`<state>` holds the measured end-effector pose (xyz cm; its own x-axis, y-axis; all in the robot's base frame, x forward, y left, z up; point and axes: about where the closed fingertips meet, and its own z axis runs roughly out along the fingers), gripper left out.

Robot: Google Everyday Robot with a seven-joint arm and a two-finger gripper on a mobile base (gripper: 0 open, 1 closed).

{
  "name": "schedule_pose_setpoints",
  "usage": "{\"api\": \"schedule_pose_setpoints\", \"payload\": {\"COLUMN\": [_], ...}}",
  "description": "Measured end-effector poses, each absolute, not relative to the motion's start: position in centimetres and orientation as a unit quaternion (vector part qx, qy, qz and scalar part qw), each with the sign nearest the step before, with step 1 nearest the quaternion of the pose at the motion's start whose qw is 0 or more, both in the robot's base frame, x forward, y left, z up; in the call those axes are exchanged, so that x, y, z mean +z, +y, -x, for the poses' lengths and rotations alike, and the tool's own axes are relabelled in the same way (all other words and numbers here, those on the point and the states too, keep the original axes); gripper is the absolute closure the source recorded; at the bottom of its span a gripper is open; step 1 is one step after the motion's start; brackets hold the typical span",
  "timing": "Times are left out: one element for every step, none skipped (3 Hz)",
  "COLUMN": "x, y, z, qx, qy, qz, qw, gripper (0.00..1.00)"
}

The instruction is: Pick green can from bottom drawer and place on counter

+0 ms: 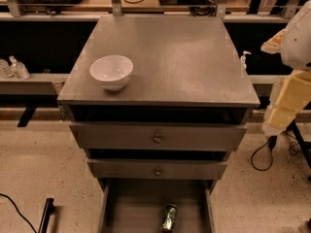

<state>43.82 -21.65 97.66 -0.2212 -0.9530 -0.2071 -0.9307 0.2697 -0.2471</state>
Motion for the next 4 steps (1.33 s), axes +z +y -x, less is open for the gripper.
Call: {"api": "schedule_pose_setpoints", "payload": {"x": [97.7, 96.2, 94.5, 92.7], "y": [-21.7, -20.6, -17.8, -16.1], "z": [-43.8, -43.7, -41.1, -40.5], "qx": [-0.035, -0.015, 0.01, 0.016], "qy": [0.781, 0.751, 0.682, 0.633], "qz": [0.603, 0.649, 0.726, 0.77], "qw": [0.16, 0.122, 0.086, 0.074], "gripper": [0.0, 0.0, 0.0, 0.0]}}
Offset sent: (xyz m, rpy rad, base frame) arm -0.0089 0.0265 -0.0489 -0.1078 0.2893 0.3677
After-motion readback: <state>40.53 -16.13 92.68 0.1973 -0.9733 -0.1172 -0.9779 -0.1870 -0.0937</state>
